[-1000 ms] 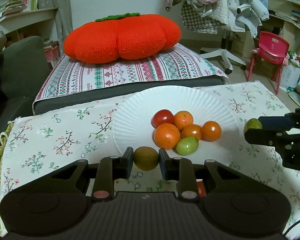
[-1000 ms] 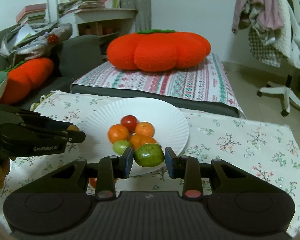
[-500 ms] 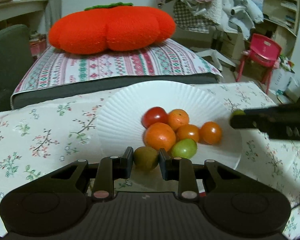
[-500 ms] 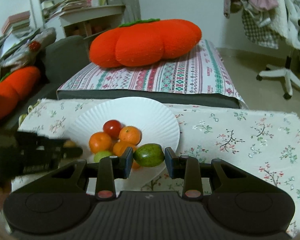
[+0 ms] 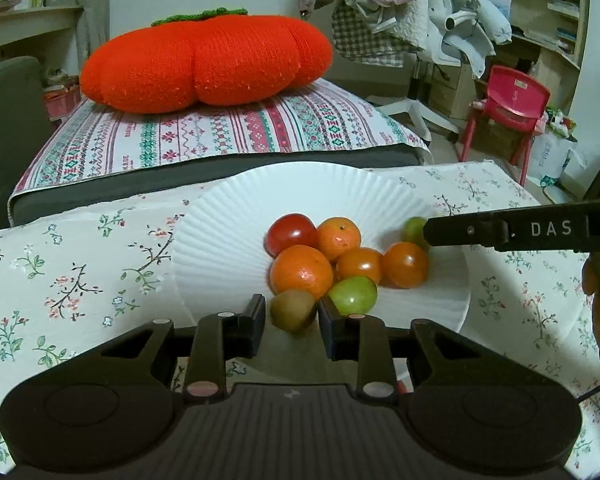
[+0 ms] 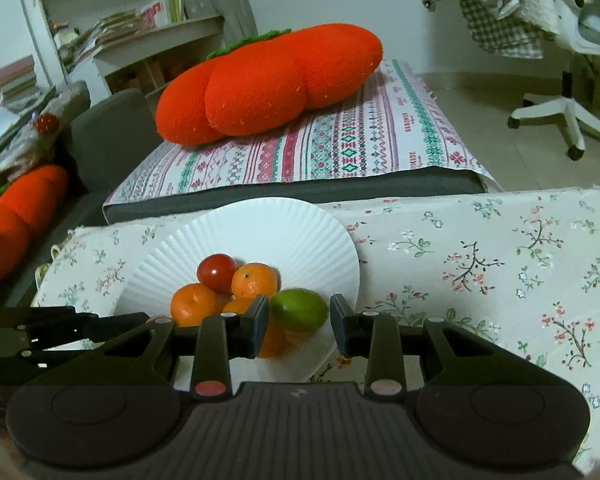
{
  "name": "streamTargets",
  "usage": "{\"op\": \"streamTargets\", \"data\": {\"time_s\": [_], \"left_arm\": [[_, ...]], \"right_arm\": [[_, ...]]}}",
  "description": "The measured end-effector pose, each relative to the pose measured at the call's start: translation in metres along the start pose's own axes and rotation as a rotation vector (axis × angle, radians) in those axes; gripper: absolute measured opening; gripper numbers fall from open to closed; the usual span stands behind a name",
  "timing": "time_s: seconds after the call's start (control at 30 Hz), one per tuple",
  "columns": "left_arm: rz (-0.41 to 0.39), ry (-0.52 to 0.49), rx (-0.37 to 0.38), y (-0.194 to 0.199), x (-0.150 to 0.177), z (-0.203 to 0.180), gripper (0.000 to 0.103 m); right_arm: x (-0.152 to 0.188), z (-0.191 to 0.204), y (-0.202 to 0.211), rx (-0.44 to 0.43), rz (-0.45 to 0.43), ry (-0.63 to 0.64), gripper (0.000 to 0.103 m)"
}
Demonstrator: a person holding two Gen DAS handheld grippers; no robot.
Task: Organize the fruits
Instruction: 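Carry the brown fruit and green tomato onto the plate and open both tools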
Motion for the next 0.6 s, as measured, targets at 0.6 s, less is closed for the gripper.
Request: {"op": "streamTargets", "data": {"time_s": [0.6], "left_arm": [[-0.022,0.048,-0.098,0.042,-0.017,0.030,0.031]], "right_arm": [[-0.001,0.032,0.030,-0.029,-0.063,0.093,0.041]]}}
Point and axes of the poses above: each gripper's, at about its wrist camera, not at the fingertips, and y roughly against the way its jaws point, z to its left, x to its underside, the point moved 1 cm from there along -y, roughly the way its jaws point, and after that the axes turned 15 degrees about -z, right-handed, at the moved point
